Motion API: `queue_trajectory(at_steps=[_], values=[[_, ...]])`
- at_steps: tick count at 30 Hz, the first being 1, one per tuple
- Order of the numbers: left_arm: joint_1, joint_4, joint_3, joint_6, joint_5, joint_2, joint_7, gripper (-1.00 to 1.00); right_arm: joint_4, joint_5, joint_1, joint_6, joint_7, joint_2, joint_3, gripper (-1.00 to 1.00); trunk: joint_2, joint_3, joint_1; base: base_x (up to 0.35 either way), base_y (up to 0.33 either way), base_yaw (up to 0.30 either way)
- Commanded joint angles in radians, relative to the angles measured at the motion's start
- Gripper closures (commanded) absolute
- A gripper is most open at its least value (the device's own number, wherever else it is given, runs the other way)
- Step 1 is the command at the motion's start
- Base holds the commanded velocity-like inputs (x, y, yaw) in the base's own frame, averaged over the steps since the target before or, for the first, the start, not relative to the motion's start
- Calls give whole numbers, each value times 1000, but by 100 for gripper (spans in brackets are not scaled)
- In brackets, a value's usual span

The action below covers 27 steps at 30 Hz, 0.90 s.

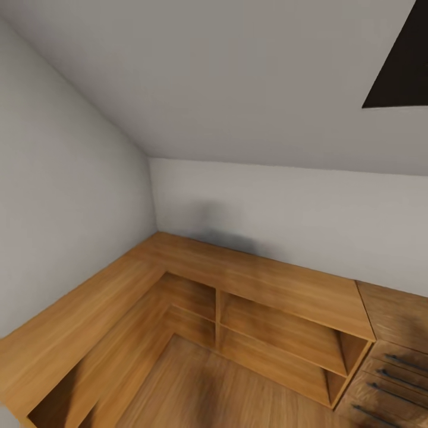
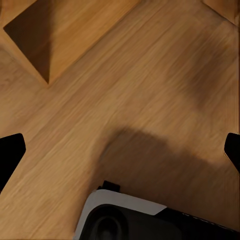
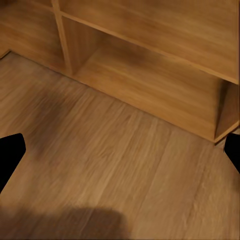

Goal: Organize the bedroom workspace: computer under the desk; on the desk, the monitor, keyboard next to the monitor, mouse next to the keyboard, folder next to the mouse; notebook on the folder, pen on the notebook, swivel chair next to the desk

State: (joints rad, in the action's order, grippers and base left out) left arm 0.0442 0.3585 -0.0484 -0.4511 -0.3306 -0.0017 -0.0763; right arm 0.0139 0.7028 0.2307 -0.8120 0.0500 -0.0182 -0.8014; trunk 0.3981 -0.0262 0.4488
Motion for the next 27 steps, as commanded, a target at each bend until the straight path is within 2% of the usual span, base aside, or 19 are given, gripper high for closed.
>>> queue_trajectory(at_steps=[1, 11, 27], values=[[0, 2, -5, -1, -1, 0, -8, -100, 1, 1, 1, -3, 5, 0, -8, -100, 2, -2, 1, 320, 6, -160], [0, 2, -5, -1, -1, 0, -8, -100, 1, 0, 1, -3, 5, 0, -9, -100, 2, -2, 1, 250, 2, -224], [0, 2, -5, -1, -1, 0, -7, -100, 1, 1, 1, -3, 5, 0, -9, -100, 2, -2, 1, 36, 0, -258]])
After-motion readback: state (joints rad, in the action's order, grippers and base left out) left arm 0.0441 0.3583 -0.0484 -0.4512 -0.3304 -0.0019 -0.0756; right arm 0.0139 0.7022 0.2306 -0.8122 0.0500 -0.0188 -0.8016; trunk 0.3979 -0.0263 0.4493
